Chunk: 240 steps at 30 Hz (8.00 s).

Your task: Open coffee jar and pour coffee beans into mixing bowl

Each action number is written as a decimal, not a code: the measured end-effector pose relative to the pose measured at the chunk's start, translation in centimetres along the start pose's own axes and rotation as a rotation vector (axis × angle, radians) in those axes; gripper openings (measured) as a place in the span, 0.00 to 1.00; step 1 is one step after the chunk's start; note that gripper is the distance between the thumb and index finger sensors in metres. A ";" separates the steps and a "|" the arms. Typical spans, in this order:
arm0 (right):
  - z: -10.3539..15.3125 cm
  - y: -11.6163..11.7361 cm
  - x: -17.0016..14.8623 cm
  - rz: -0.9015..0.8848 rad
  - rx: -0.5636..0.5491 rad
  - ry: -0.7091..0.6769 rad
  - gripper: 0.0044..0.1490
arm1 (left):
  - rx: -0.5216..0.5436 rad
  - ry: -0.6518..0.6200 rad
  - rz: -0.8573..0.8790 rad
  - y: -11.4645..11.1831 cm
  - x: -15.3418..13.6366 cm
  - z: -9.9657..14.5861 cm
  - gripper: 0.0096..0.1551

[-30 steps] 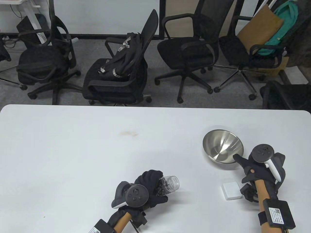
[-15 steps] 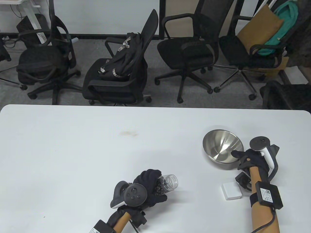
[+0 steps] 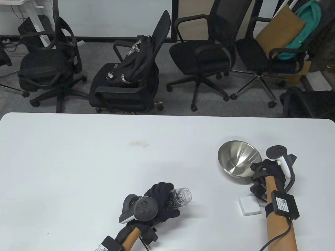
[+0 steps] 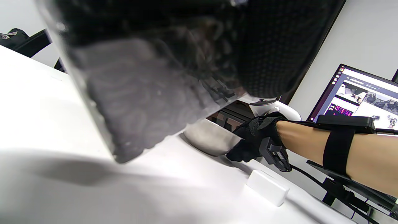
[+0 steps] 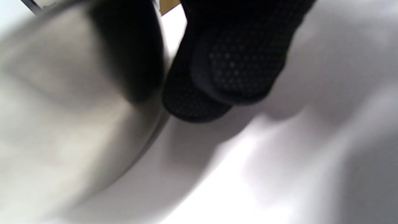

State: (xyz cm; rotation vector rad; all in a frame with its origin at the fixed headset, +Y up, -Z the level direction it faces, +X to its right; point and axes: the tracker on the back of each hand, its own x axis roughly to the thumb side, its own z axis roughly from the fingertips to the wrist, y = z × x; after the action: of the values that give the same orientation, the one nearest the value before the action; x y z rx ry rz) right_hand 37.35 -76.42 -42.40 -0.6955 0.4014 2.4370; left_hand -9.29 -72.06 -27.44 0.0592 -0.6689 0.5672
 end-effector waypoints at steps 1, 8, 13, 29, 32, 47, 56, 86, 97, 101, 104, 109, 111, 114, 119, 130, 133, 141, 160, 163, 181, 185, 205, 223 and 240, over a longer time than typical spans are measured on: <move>0.0 0.0 -0.1 -0.031 0.005 -0.012 0.25 | 0.001 0.000 0.000 0.0 0.0 0.0 0.58; 0.8 -0.3 -0.3 -0.076 0.004 -0.038 0.21 | 0.011 -0.004 0.001 0.2 0.0 0.1 0.57; 2.5 -1.9 0.6 -0.056 -0.036 -0.078 0.25 | 0.028 -0.008 0.005 0.5 0.1 0.2 0.57; 11.3 -3.3 4.2 -0.033 -0.047 -0.307 0.24 | 0.058 -0.038 0.003 1.1 0.9 0.8 0.58; 12.7 -1.9 4.4 -0.023 -0.013 -0.330 0.24 | 0.066 -0.045 0.006 1.3 1.1 0.8 0.58; 15.8 5.5 3.0 -0.075 0.165 -0.376 0.24 | 0.090 -0.049 0.003 1.4 1.2 0.9 0.58; 16.5 6.2 3.0 -0.043 0.162 -0.387 0.24 | 0.144 -0.012 -0.043 1.5 1.3 1.1 0.57; 16.9 6.9 2.9 -0.022 0.221 -0.432 0.24 | 0.133 -0.039 -0.706 -1.9 3.7 0.5 0.55; 16.6 7.2 2.8 -0.010 0.242 -0.440 0.23 | 0.134 -0.109 -0.881 -2.7 4.5 0.3 0.54; 16.5 7.3 2.8 -0.018 0.257 -0.444 0.23 | 0.143 -0.134 -0.941 -2.7 4.9 0.3 0.54; 16.6 7.4 2.8 -0.013 0.257 -0.449 0.23 | 0.142 -0.158 -1.016 -2.8 5.3 0.3 0.54; 16.6 7.4 2.8 -0.019 0.261 -0.451 0.23 | 0.154 -0.181 -1.061 -2.9 5.6 0.4 0.54; 16.6 7.4 2.9 -0.018 0.260 -0.455 0.23 | 0.157 -0.195 -1.083 -2.9 5.7 0.4 0.54; 16.7 7.4 2.9 -0.014 0.260 -0.459 0.23 | 0.162 -0.206 -1.105 -2.8 5.8 0.4 0.54; 16.7 7.5 3.0 -0.011 0.265 -0.463 0.23 | 0.166 -0.223 -1.133 -2.7 6.1 0.4 0.54; 16.8 7.6 3.1 -0.012 0.277 -0.475 0.23 | 0.182 -0.257 -1.199 -2.6 6.6 0.6 0.53; 16.8 7.7 3.1 -0.009 0.277 -0.479 0.23 | 0.184 -0.259 -1.206 -2.6 6.6 0.6 0.53; 16.9 7.7 3.2 -0.013 0.280 -0.488 0.23 | 0.187 -0.194 -1.124 -2.3 6.2 0.6 0.54; 16.6 7.3 2.8 -0.036 0.270 -0.477 0.23 | 0.212 0.112 -0.358 0.2 1.5 1.1 0.57; 16.4 7.1 2.4 -0.053 0.261 -0.463 0.23 | 0.230 0.141 -0.193 0.2 0.6 1.2 0.57; 14.2 3.8 2.4 -0.218 0.196 -0.379 0.28 | 0.264 0.153 -0.034 0.5 -0.3 1.3 0.57; 13.0 2.7 2.5 -0.257 0.181 -0.343 0.29 | 0.265 0.150 -0.038 0.6 -0.3 1.3 0.57; 4.2 3.4 4.6 -0.341 0.238 -0.148 0.30 | 0.264 0.160 -0.025 0.9 -0.6 1.4 0.57; 2.8 4.6 4.7 -0.366 0.257 -0.117 0.42 | 0.254 0.165 -0.020 1.1 -0.8 1.3 0.57; 12.5 -0.4 5.2 0.126 0.018 -0.354 0.53 | 0.249 0.151 -0.028 1.0 -0.7 1.3 0.57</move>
State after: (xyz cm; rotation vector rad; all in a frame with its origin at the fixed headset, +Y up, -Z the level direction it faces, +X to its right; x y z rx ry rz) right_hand 29.10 -68.53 -35.17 -0.2266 0.3316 2.6048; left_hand -10.94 -71.84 -26.93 0.2556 -0.4475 0.6196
